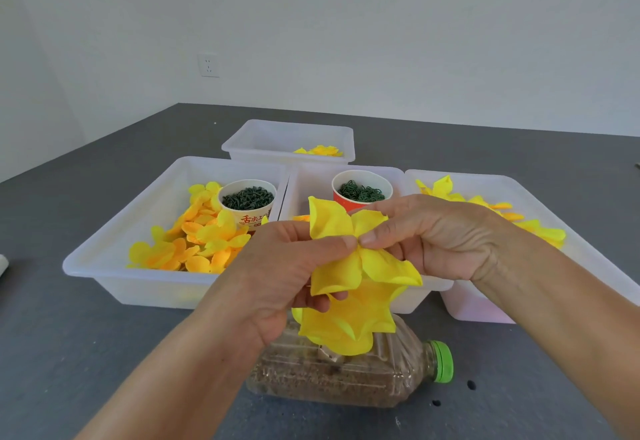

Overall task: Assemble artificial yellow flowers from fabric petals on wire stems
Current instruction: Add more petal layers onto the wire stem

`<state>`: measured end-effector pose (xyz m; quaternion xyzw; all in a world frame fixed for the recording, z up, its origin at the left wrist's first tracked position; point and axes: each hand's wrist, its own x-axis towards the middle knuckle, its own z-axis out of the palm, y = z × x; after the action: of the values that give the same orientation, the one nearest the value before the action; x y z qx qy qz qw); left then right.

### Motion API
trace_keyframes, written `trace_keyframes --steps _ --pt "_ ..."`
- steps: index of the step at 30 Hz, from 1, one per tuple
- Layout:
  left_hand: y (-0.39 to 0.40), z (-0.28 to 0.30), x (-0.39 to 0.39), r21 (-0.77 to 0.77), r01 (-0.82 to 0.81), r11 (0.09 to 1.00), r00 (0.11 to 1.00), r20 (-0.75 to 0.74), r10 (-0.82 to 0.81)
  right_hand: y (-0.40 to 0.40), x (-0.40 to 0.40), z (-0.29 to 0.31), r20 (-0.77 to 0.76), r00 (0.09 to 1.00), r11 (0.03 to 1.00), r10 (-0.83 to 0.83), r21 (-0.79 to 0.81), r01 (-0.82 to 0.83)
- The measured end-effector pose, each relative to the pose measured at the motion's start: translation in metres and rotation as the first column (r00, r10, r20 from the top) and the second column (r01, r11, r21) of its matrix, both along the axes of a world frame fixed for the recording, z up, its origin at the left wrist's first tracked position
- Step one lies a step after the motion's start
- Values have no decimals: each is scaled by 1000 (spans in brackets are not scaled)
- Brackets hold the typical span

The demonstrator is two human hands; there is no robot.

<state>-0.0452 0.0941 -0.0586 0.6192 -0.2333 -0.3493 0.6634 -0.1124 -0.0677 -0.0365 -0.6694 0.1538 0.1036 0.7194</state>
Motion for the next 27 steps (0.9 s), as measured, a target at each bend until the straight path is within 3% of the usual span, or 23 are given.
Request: trace_keyframes --steps 8,15,22,27 --pt "-8 -2 6 22 0 1000 999 -44 1 4 -3 -6 -30 995 983 -91 158 94" --pt "-11 -4 4 -2 -36 999 999 3 36 6 -5 -6 -28 995 981 -98 165 101" --pt "-13 -3 5 -3 -50 999 998 42 50 10 -6 -11 -59 988 939 -145 305 156" --pt "-14 -2 6 18 -10 1000 999 -38 10 12 -8 -11 -38 988 926 -152 344 156"
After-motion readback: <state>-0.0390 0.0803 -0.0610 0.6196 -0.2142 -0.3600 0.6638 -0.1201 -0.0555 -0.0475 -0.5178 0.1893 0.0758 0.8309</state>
